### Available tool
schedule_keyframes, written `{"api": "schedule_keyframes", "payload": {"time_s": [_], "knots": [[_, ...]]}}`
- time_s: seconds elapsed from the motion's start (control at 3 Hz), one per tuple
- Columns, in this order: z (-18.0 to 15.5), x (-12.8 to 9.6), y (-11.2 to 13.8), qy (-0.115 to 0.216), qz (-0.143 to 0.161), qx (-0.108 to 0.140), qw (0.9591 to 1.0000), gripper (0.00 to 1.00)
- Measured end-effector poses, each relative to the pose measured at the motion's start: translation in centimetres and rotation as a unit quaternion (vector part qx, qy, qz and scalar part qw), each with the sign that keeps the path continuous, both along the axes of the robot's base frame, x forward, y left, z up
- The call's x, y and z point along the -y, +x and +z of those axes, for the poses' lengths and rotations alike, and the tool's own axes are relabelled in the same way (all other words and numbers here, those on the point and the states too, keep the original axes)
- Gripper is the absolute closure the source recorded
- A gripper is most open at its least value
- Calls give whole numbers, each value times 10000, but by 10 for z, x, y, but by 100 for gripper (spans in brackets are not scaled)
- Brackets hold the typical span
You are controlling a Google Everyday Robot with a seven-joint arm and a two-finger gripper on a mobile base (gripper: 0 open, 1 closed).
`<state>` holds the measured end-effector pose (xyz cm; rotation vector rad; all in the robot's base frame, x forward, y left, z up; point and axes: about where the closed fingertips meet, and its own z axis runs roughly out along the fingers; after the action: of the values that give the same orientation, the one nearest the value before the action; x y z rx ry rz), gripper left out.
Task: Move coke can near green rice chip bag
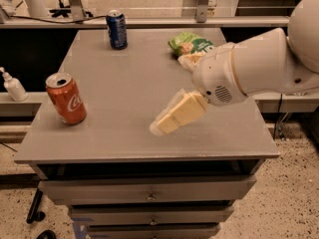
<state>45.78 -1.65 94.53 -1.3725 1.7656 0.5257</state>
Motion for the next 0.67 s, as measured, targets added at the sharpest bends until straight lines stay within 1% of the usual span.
{"api": "schedule_keyframes", "payload": {"time_s": [0.33,0.67], "knots": [[-10,-14,2,232,-42,13,9997,0],[-31,-50,8,717,-63,39,9974,0]]}}
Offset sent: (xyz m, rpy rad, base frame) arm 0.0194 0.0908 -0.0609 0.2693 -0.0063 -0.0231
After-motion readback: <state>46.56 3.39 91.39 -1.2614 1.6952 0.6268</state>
